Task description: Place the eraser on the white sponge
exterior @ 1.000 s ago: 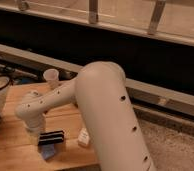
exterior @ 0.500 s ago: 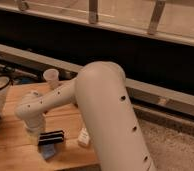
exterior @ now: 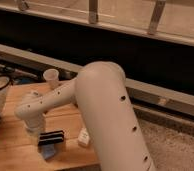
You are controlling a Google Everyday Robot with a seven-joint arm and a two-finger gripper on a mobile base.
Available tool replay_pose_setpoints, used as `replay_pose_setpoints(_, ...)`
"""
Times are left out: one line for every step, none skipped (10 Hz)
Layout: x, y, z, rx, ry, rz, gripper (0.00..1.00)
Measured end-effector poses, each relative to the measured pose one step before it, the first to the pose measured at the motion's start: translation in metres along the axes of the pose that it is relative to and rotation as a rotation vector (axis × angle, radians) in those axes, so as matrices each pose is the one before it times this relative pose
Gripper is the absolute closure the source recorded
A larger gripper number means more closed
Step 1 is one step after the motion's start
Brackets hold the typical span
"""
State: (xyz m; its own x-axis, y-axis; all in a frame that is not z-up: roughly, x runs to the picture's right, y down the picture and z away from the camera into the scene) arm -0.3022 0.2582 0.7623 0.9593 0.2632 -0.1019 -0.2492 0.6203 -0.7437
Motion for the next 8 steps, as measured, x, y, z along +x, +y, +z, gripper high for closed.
replay_pose_setpoints(0.00088,0.00020,0.00062,0.00073,0.00061,-0.00082,0.83)
replay_pose_setpoints(-0.00003,-0.00016,0.00019,0.00103,-0.00107,-0.00005,0.83)
replay_pose_setpoints(0.00015,-0.00009,-0.00014,0.00025,-0.00001,0.00012,0.83)
replay_pose_setpoints(0.00022,-0.00013,-0.00051,0.00043,0.00002,0.00022,0.83)
replay_pose_setpoints(0.00013,0.00003,-0.00002,-0.00013,0.00025,0.00004,0.83)
replay_pose_setpoints(0.00004,-0.00005,0.00001,0.00004,0.00007,0.00015,0.83)
replay_pose_setpoints(0.00105,0.00028,0.00093,0.00157,-0.00098,-0.00039,0.83)
replay_pose_setpoints(-0.00007,-0.00001,-0.00007,0.00042,-0.00054,-0.00043,0.83)
